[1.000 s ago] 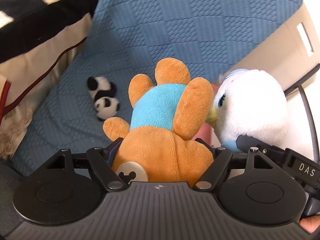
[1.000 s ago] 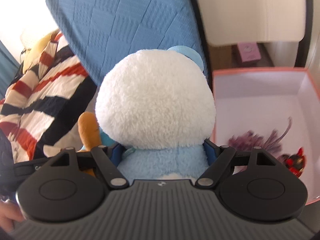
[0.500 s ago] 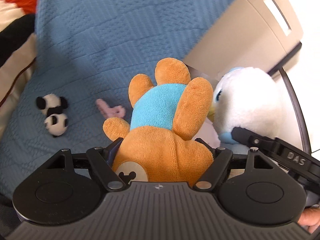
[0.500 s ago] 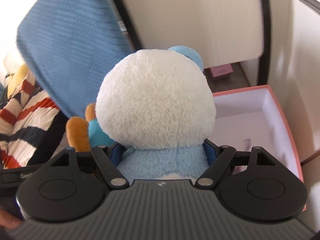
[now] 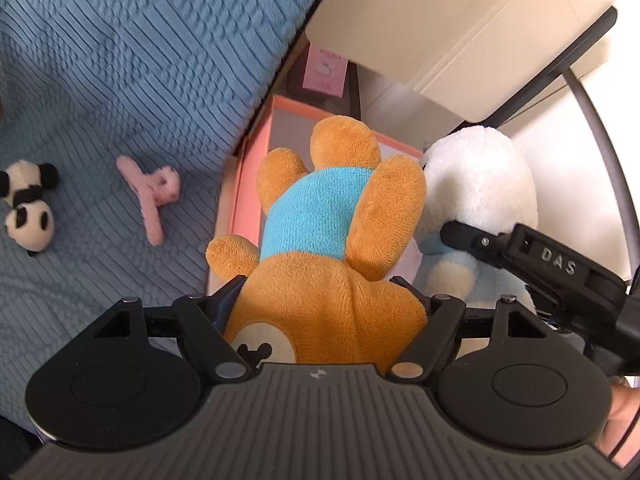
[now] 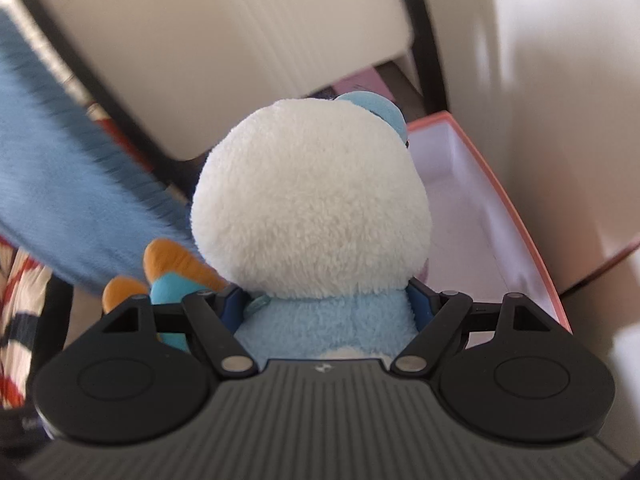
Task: Organize objects
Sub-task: 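Carry the snowman and bear over the pink box and open both tools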
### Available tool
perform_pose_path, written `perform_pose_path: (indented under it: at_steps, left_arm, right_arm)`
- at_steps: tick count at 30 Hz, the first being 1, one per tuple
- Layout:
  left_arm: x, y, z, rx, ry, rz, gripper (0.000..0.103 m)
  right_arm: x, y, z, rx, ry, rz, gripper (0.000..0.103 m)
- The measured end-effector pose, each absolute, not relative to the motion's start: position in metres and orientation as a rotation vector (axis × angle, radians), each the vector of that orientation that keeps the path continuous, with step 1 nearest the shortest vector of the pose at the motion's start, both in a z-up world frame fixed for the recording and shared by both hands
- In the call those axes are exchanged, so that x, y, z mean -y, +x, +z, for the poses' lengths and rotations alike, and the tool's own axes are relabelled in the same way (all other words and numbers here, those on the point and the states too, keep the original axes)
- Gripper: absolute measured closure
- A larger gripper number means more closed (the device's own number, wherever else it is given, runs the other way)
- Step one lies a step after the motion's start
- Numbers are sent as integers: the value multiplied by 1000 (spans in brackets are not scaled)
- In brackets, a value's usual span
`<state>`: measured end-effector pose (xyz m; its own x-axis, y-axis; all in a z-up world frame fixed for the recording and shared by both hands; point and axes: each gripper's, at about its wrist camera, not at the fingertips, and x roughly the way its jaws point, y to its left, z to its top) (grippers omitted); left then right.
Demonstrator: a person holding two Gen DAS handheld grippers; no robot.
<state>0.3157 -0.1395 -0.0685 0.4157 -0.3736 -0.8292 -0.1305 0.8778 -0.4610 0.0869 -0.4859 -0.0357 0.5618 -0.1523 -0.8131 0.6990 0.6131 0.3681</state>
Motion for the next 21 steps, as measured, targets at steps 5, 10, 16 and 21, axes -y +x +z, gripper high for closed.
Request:
perform_pose_path:
  at_steps: [5,10,16,21]
  left_arm:
    - [148,319,-82,-1173,-494,-164,23]
    - [150,324,-84,-1185,-487,-163,23]
    - [146,327,-75,-1170,-478,-201,18]
    - [139,318,-61,-1128,-459,-215,14]
  right_arm:
    - [505,87,-56,-835,800,-611,22]
    - [517,87,-69,-845,820,-634,22]
    - [517,85,-64,-838,819,-644,17]
    - [512,76,-42,-776,754,-660,0]
